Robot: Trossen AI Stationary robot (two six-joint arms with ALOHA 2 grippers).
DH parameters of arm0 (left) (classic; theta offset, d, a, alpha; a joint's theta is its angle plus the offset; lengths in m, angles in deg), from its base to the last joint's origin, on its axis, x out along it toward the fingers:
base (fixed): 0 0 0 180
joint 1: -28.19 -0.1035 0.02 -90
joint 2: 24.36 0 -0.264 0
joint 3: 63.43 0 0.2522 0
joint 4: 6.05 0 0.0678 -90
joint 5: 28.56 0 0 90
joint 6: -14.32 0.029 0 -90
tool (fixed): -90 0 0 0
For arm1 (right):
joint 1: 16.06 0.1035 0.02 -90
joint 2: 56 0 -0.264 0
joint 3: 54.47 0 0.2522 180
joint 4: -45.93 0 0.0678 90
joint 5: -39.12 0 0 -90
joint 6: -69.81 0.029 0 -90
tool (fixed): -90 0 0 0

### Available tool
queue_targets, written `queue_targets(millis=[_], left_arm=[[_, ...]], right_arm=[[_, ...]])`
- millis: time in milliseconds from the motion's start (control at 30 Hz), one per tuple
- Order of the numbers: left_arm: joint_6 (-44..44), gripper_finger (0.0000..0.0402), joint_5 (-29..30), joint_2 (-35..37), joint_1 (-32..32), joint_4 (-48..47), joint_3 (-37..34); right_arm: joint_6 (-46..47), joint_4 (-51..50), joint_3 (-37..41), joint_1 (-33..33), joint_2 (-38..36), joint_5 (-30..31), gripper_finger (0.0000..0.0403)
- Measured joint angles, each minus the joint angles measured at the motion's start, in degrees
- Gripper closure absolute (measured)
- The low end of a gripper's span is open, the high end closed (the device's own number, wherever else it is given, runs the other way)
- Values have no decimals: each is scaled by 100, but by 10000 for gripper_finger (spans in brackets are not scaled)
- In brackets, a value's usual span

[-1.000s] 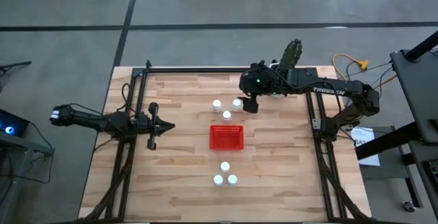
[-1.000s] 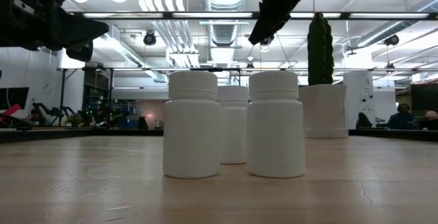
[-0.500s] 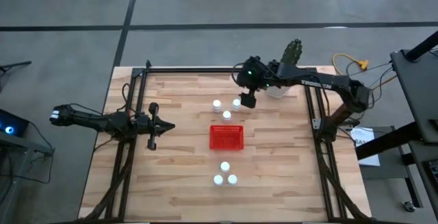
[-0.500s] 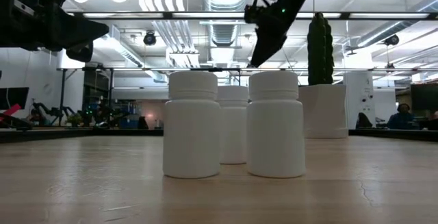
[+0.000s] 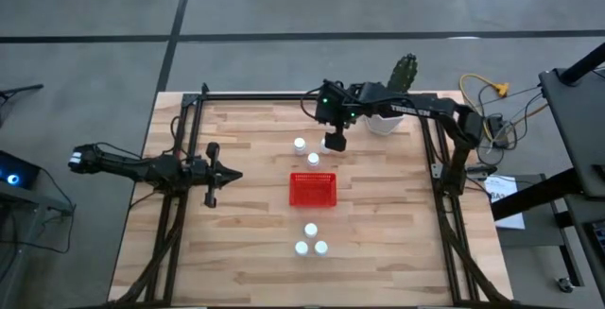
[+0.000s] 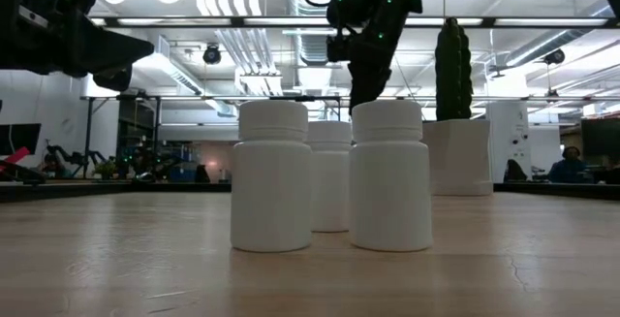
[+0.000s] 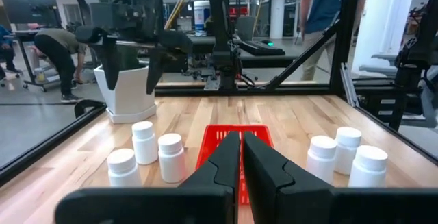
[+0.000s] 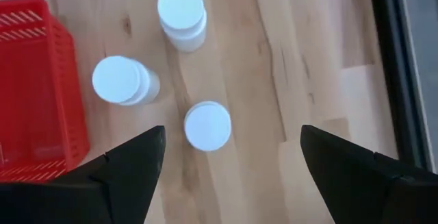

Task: Pick and place pill bottles into a basket
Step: Put the white pill bottle into the red basket

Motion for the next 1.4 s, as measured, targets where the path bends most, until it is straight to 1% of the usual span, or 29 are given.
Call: queue_targets(millis=[200, 733, 1067, 1400], left_arm=[[0, 402, 2, -81, -4, 3, 0], [4, 402, 0, -410, -2, -1, -2], [4, 402, 0, -567, -2, 9, -1], [4, 402, 0, -568, -2, 3, 0]], right_arm=[[-8, -29, 43, 9, 39, -169, 77], [17, 92, 100, 75, 383, -155, 58], [16, 107, 105, 101, 672, -155, 55], [-12, 127, 107, 101, 856, -155, 57]])
